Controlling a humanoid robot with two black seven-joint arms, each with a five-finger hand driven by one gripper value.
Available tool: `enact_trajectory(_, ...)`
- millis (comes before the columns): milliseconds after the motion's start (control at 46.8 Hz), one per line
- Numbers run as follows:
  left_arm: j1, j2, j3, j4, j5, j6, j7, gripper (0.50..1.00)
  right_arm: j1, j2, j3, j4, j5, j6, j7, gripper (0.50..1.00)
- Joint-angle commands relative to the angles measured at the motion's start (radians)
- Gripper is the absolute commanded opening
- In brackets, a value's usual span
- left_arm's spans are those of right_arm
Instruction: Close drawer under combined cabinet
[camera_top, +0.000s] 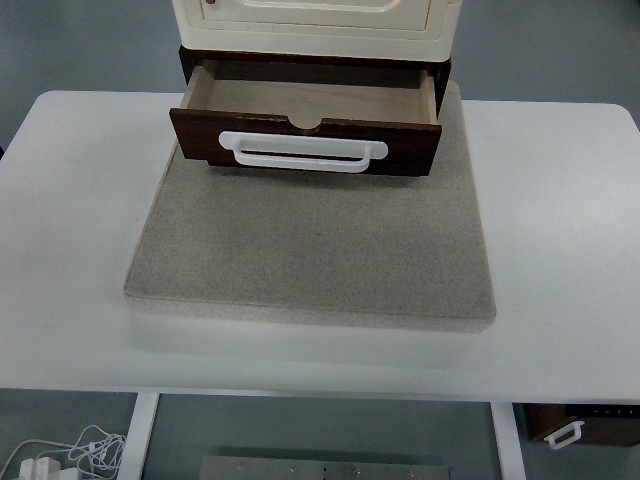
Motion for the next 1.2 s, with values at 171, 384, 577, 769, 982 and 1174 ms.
enact_trajectory(171, -0.05, -0.073, 0.136, -0.185, 0.133, 0.009, 0.002, 0.994, 0.0, 0.0, 0.0, 0.0, 0.0, 0.0, 0.0, 0.952)
enact_trajectory(384, -0.04, -0.164, 0.21, -0.225, 0.187, 0.046, 0.02, 0.994, 0.0, 0.0, 0.0, 0.0, 0.0, 0.0, 0.0, 0.952)
enact_trajectory(577, -0.053, -0.193, 0.314, -0.263, 0.261, 0.02, 0.101, 0.994, 0.0, 0.0, 0.0, 0.0, 0.0, 0.0, 0.0, 0.952)
enact_trajectory(769, -0.051, -0.212, 0.396, -0.328, 0.321, -0.057, 0.169, 0.994, 0.0, 0.0, 0.0, 0.0, 0.0, 0.0, 0.002, 0.952)
enact_trajectory(982, -0.037, -0.253, 0.5, -0.34, 0.419, -0.063, 0.246, 0.994, 0.0, 0.0, 0.0, 0.0, 0.0, 0.0, 0.0, 0.952)
enact_trajectory(1174, -0.039, -0.273, 0.554, -0.336, 0.431, -0.063, 0.348, 0.994, 0.0, 0.0, 0.0, 0.0, 0.0, 0.0, 0.0, 0.952)
